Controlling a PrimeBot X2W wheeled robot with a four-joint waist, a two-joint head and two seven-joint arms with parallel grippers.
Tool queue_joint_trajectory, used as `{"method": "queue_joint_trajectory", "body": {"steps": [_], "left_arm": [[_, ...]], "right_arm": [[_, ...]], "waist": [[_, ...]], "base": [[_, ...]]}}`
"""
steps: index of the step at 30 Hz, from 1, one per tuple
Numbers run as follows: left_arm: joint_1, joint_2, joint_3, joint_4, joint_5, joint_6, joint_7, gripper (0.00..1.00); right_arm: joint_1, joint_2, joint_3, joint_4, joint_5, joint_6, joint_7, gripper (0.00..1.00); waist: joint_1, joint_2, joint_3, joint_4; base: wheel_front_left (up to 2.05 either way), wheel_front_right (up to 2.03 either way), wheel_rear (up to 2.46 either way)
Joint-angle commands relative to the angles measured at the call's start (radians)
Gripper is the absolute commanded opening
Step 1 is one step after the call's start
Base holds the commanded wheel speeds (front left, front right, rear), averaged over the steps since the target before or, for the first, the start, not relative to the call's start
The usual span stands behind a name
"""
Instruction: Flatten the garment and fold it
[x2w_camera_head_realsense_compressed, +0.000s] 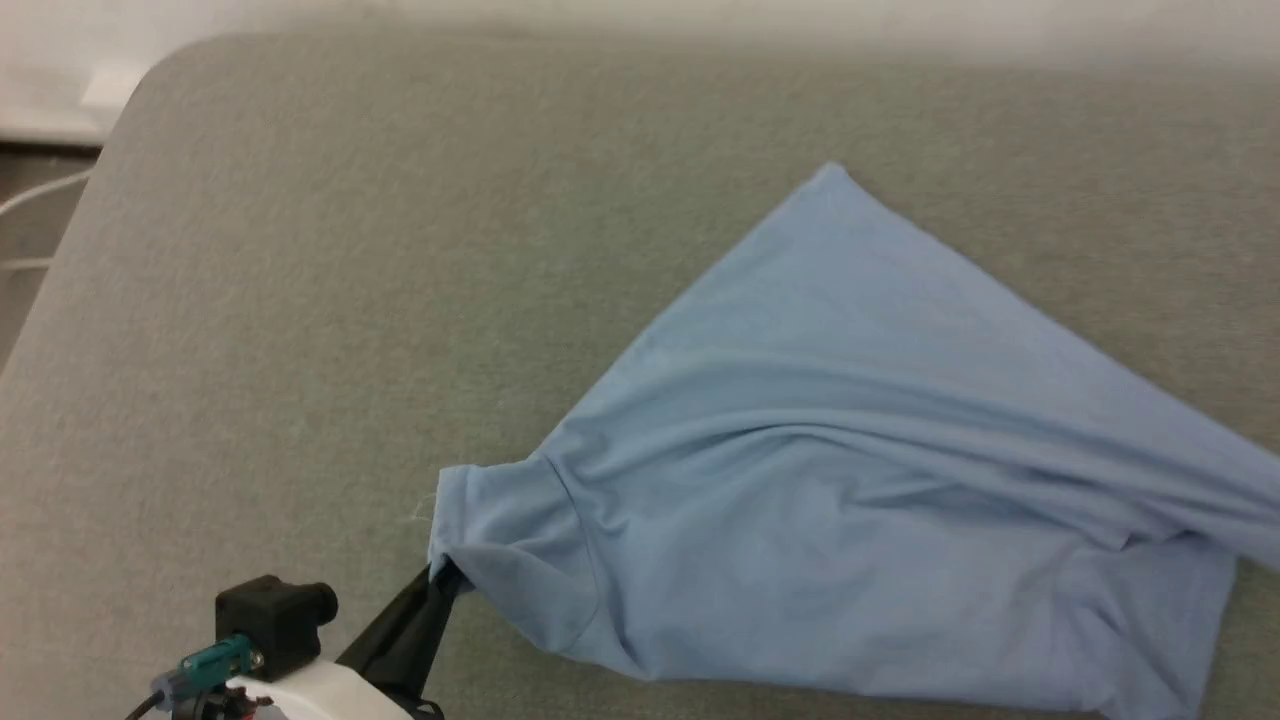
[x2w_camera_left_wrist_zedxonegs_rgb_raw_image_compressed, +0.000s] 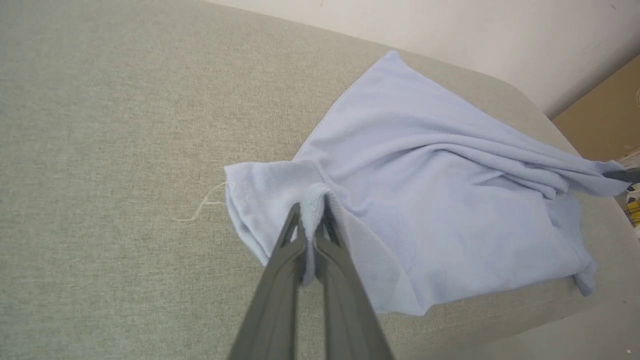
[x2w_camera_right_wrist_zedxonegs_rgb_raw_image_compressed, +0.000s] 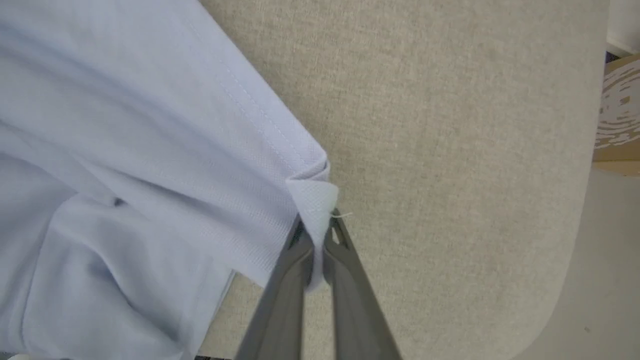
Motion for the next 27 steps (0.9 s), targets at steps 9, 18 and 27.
{"method": "queue_joint_trajectory", "body": {"steps": [9,18,27], "left_arm": [[-0.013,-0.016,0.023,0.008,0.034,0.018,-0.065,0.00],[-0.057,-0.037,0.019,0.009,0.071,0.010,-0.101,0.00],[-0.098,-0.056,-0.005,-0.012,0.097,-0.001,-0.098,0.00]], "right_arm": [[0.329,0.201,-0.216,-0.262,-0.100,-0.002,0.182,0.00],[0.336,0.231,-0.210,-0.306,-0.154,-0.002,0.211,1.00],[0.059,0.114,-0.071,-0.388,-0.110,-0.002,0.178,1.00]], "waist": [[0.0002,0.0000,-0.090,-0.098],[0.0002,0.0000,-0.062,-0.075],[0.0002,0.0000,0.026,-0.004]], "base": [[0.00,0.00,0.00],[0.00,0.00,0.00],[0.00,0.00,0.00]]}}
